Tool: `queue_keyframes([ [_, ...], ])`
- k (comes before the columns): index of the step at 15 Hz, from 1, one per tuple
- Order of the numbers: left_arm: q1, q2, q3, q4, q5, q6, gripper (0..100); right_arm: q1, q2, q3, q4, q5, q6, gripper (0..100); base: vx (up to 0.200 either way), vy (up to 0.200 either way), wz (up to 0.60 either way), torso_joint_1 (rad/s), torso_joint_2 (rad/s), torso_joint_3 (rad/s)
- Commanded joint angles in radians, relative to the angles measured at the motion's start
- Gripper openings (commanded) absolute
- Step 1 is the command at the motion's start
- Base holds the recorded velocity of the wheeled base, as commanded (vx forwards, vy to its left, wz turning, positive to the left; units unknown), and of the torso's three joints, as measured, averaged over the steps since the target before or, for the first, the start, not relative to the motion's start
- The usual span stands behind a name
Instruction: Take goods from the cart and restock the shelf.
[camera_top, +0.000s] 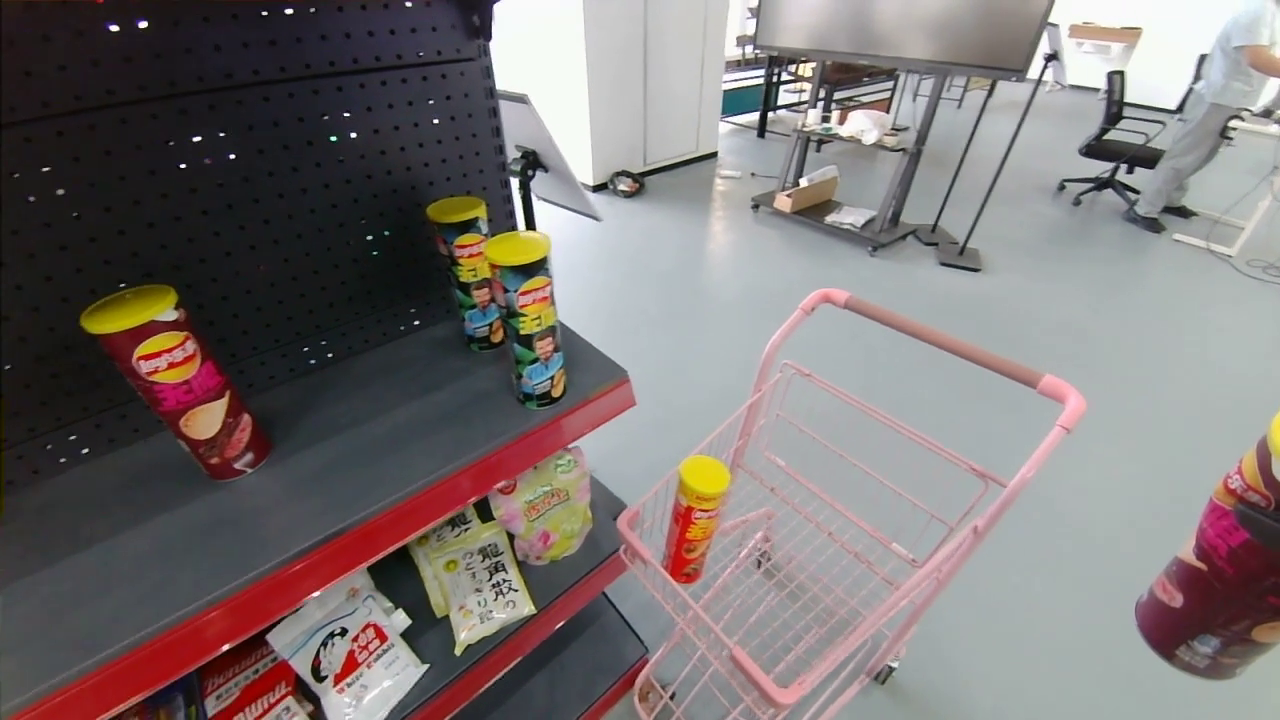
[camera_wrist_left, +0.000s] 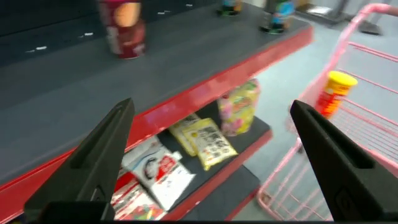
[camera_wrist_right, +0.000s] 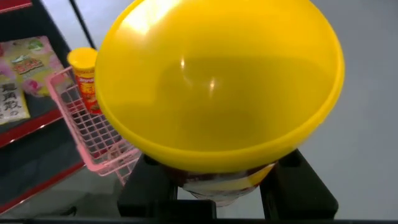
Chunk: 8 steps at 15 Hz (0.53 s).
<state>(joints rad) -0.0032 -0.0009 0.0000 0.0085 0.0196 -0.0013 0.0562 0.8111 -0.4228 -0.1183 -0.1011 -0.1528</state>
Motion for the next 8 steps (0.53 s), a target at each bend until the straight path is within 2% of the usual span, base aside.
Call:
queue_keyframes([
  [1, 0.0, 0.001, 0.0, -0.001, 0.0, 0.0, 100, 0.001, -0.015, 0.009, 0.0, 0.0, -0.001, 0, 0.0, 0.0, 0.6, 0.012, 0.0, -0.002],
  [8, 0.0, 0.001, 0.0, -0.001, 0.0, 0.0, 100, 0.005, -0.095, 0.048, 0.003, 0.007, -0.025, 0, 0.0, 0.0, 0.6, 0.004, 0.0, -0.001],
])
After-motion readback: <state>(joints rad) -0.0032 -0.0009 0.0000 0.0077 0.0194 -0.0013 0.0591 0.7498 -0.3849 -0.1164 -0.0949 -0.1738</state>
